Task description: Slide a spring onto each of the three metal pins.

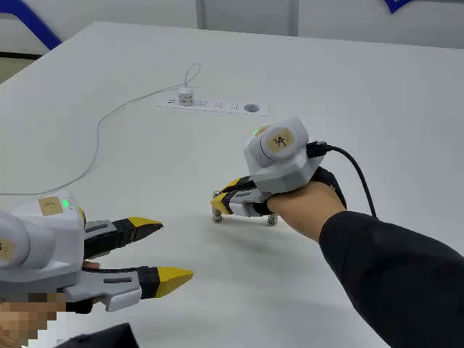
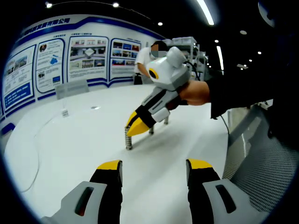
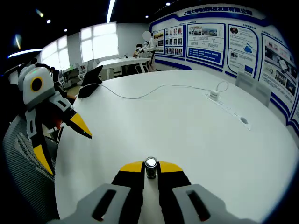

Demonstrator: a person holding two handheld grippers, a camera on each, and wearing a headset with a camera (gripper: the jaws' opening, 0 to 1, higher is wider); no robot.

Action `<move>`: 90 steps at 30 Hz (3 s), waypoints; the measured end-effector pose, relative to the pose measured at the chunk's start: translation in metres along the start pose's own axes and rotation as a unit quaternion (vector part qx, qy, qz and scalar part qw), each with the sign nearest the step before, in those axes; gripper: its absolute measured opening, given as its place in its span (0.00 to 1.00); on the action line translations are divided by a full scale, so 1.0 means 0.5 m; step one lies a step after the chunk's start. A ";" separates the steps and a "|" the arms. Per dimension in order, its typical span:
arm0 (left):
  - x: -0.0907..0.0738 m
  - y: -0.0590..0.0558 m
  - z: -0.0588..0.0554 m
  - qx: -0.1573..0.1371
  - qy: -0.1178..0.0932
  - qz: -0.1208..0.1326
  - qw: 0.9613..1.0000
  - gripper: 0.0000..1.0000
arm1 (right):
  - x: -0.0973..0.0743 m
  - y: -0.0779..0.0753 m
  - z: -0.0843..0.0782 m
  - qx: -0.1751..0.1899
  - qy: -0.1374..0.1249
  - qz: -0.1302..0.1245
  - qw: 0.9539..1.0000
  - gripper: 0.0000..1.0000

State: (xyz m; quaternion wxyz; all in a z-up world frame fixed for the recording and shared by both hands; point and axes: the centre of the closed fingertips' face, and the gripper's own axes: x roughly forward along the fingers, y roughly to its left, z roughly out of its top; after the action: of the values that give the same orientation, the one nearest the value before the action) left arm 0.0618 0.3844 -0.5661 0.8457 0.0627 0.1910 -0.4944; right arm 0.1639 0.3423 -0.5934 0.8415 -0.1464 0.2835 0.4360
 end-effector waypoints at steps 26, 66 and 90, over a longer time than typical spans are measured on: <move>0.000 -0.001 0.001 0.000 0.000 -0.001 1.000 0.57 | -0.092 0.030 -0.005 -0.002 -0.023 -0.006 1.000 0.15; 0.008 -0.004 -0.003 -0.006 0.005 -0.010 1.000 0.62 | -0.301 -0.002 -0.121 0.048 -0.073 -0.073 0.994 0.30; 0.007 -0.003 -0.005 -0.002 0.008 -0.005 1.000 0.64 | -0.366 -0.046 -0.199 0.066 -0.100 -0.121 0.985 0.57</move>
State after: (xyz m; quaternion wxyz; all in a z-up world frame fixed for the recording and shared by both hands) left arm 0.0615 0.3813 -0.5695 0.8415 0.0642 0.1987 -0.4982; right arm 0.0638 0.1607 -0.5620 0.9198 -0.0792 0.2068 0.3239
